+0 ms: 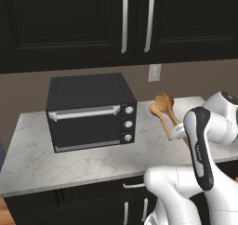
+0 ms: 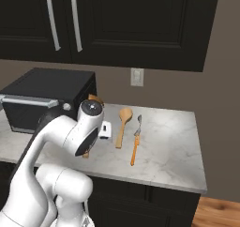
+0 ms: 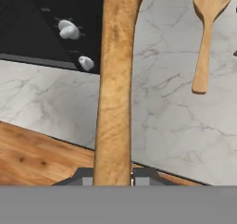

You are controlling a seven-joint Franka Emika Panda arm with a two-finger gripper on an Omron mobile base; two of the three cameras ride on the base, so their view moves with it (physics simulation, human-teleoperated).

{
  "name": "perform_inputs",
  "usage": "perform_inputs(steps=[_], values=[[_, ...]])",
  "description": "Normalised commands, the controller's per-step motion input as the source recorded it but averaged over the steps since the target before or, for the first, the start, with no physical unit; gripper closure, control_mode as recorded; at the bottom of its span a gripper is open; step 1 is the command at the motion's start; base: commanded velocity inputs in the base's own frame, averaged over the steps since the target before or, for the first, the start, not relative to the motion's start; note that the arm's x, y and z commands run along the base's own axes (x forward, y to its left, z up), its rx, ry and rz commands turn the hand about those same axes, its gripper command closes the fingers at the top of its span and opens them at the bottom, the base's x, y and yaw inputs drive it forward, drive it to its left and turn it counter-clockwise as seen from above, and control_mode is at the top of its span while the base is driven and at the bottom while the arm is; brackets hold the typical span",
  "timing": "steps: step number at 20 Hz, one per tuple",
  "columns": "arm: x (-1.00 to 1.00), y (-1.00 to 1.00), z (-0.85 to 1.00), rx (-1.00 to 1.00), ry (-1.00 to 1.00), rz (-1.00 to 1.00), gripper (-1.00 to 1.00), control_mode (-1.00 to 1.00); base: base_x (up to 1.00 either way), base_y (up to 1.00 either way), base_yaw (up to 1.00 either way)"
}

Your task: Organize the utensils by type. Pick up the wooden spoons from the counter and place them in the open cabinet. Then pick up the metallic utensils from the counter and place them in the open drawer.

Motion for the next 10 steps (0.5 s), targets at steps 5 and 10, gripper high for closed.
perform_inputs(steps=[5,10], values=[[-0.3,-0.04,0.52,0.0,0.08,0.0,1.0,-1.0,0.0,0.0,0.0],[-0.19,0.0,0.1,-0.03,-0.01,-0.01,1.0,-1.0,0.0,0.0,0.0]])
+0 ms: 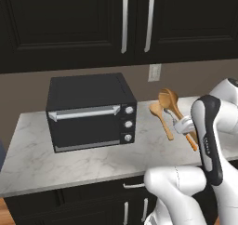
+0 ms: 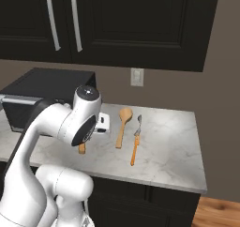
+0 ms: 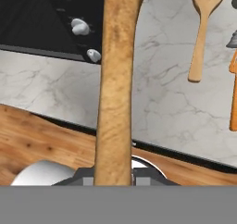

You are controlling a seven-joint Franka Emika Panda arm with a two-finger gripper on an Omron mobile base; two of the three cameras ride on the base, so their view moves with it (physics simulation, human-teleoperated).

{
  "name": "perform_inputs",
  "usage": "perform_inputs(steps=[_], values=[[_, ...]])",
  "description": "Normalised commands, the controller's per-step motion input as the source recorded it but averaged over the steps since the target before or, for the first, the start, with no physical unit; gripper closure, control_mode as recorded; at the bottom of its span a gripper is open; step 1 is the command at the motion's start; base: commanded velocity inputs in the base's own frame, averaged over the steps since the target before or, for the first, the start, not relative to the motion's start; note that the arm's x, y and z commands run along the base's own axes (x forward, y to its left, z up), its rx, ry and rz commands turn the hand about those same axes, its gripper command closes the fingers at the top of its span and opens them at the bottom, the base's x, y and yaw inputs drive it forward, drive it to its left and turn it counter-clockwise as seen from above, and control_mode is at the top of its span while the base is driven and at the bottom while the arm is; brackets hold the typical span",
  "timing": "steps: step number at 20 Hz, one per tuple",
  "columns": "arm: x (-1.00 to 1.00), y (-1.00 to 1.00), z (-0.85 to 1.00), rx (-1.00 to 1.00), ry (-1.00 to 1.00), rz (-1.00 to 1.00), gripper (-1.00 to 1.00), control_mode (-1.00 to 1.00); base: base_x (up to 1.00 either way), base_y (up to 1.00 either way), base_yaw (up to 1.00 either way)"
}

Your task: Organize the utensils by type. Pick up the wooden spoons from the counter and place them in the open cabinet. Then pick up the metallic utensils from the counter and place them in the open drawer.

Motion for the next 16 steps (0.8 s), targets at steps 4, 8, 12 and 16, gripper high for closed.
perform_inputs(steps=[4,8,12,16], values=[[-0.01,0.0,0.0,0.0,0.0,0.0,1.0,-1.0,0.0,0.0,0.0],[0.0,0.0,0.0,0.0,0.0,0.0,1.0,-1.0,0.0,0.0,0.0],[0.0,0.0,0.0,0.0,-0.01,0.0,1.0,-1.0,0.0,0.0,0.0],[-0.02,0.0,0.0,0.0,0.0,0.0,1.0,-1.0,0.0,0.0,0.0]])
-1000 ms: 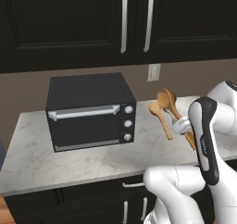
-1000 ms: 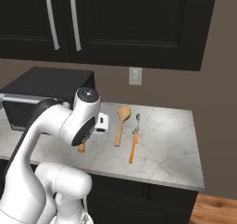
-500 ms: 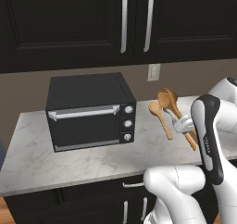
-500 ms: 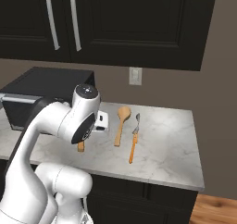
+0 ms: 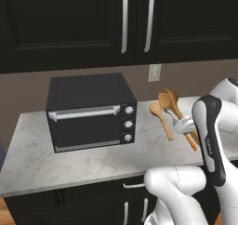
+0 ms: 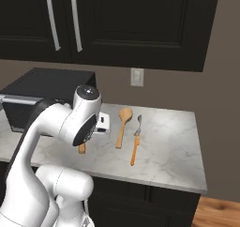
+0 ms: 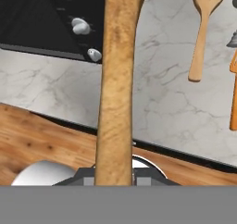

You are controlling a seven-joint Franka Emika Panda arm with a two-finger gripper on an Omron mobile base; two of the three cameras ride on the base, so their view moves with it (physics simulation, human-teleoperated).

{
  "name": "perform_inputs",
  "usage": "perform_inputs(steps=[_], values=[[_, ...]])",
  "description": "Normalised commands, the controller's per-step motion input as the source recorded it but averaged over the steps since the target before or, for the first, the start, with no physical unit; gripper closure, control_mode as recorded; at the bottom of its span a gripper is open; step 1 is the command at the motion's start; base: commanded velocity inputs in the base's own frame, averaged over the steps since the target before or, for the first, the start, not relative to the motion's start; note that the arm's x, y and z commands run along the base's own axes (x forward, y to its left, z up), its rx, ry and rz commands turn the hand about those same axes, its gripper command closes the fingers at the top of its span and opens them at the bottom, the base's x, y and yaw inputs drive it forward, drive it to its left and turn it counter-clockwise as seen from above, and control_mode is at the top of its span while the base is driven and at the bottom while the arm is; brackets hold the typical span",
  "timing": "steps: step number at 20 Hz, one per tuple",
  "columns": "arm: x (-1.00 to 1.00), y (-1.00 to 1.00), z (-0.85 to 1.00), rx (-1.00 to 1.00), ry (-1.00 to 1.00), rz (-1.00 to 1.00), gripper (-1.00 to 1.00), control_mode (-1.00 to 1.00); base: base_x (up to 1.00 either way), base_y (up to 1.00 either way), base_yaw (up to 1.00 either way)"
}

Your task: Organize the utensils by type. Pick up the wooden spoons from the counter and place them in the open cabinet. Then pick up the metallic utensils from the counter and place them in the open drawer.

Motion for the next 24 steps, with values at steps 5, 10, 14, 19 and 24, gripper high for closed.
perform_inputs(steps=[5,10,14,19,24], values=[[-0.08,0.0,0.0,-0.01,0.0,0.0,1.0,1.0,-0.12,0.0,0.0],[0.0,0.0,0.0,0.0,0.0,0.0,1.0,1.0,-0.51,0.0,0.0],[0.0,0.0,0.0,0.0,0.0,0.0,1.0,1.0,-0.44,0.0,-0.28],[0.0,0.0,0.0,0.0,0.0,0.0,1.0,1.0,-0.07,0.04,-0.94],[0.0,0.0,0.0,0.0,0.0,0.0,1.0,1.0,0.0,0.03,-1.0]])
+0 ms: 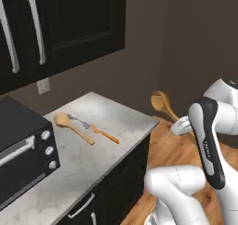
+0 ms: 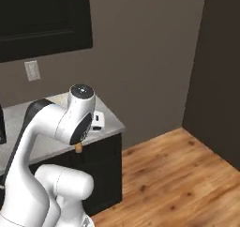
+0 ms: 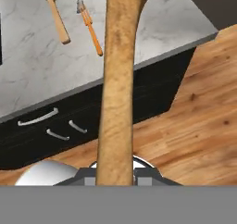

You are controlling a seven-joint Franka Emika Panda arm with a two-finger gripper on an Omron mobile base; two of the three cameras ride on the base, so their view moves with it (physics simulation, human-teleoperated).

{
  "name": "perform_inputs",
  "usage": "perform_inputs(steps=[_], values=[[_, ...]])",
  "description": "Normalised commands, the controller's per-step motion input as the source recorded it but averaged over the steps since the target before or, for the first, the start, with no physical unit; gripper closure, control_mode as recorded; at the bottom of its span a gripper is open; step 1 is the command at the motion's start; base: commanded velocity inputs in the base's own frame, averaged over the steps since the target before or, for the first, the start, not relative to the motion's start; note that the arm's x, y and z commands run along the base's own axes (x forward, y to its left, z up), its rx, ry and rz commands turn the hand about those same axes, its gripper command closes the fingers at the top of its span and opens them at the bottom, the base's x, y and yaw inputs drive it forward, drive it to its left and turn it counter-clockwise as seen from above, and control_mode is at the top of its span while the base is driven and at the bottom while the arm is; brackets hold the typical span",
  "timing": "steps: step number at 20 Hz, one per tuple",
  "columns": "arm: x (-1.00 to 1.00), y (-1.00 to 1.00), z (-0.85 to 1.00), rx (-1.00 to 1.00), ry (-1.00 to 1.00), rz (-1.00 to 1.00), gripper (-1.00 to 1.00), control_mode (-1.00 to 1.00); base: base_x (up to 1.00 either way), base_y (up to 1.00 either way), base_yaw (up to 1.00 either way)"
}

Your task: Organize the utensils by type. Pick up the wooden spoons from the counter and place them in the open cabinet. Then pick up the metallic utensils from the counter and place them in the open drawer.

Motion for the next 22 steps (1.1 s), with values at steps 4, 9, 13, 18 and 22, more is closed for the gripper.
perform_inputs(steps=[4,9,13,18,22], values=[[0.0,0.0,0.0,0.0,0.0,0.0,1.0,1.0,0.0,0.02,-1.0],[0.0,0.0,0.0,0.0,0.0,0.0,1.0,1.0,0.0,0.02,-1.0],[0.0,0.0,0.0,0.0,0.0,0.0,1.0,1.0,0.0,0.02,-1.0],[0.0,0.0,0.0,0.0,0.0,0.0,1.0,1.0,0.0,0.03,-1.0],[0.0,0.0,0.0,0.0,0.0,0.0,1.0,1.0,0.0,0.02,-1.0]])
